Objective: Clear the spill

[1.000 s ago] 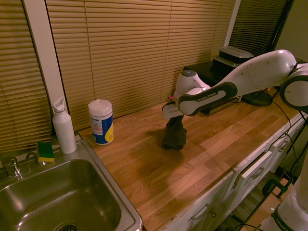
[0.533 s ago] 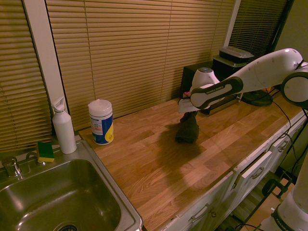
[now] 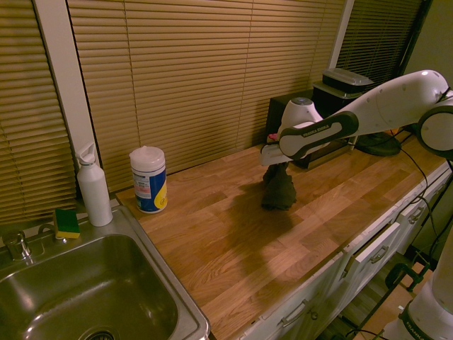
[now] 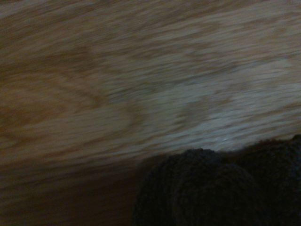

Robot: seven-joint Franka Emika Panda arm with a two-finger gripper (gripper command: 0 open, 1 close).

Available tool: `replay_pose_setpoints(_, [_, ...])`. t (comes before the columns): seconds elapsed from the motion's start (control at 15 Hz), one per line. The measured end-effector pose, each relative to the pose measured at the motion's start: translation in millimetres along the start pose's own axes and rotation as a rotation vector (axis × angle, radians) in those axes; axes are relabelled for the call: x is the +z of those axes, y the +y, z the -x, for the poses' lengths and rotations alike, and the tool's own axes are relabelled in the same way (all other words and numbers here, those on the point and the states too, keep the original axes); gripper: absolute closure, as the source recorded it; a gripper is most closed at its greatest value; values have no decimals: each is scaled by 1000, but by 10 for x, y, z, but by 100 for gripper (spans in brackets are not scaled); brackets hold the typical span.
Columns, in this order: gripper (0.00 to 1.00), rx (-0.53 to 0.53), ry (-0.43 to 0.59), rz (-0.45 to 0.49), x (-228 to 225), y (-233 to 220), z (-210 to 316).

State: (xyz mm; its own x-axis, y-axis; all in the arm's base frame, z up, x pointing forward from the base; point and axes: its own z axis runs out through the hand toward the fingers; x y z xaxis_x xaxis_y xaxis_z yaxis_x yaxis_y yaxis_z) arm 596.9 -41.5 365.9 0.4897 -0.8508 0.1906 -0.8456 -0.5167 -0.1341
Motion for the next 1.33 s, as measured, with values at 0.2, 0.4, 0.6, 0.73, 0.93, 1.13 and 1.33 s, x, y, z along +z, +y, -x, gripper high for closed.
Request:
replay_pose_setpoints(0.2, [100, -65, 3, -11, -186, -168, 571])
replay_pose_setpoints(0.4, [100, -128, -5, -19, -268, -319, 1133])
replay_pose_setpoints(0.6, [100, -178, -11, -24, -317, -486, 1687])
replay_pose_setpoints(0.73, [100, -210, -7, -22, -362, -573, 2016])
replay_pose_setpoints(0.93, [100, -255, 1, -19, -420, -694, 2437])
replay_pose_setpoints(1.13, [100, -299, 16, -12, -387, -879, 2878])
replay_pose_setpoints(1.33, [100, -325, 25, 4, -356, -1078, 3176])
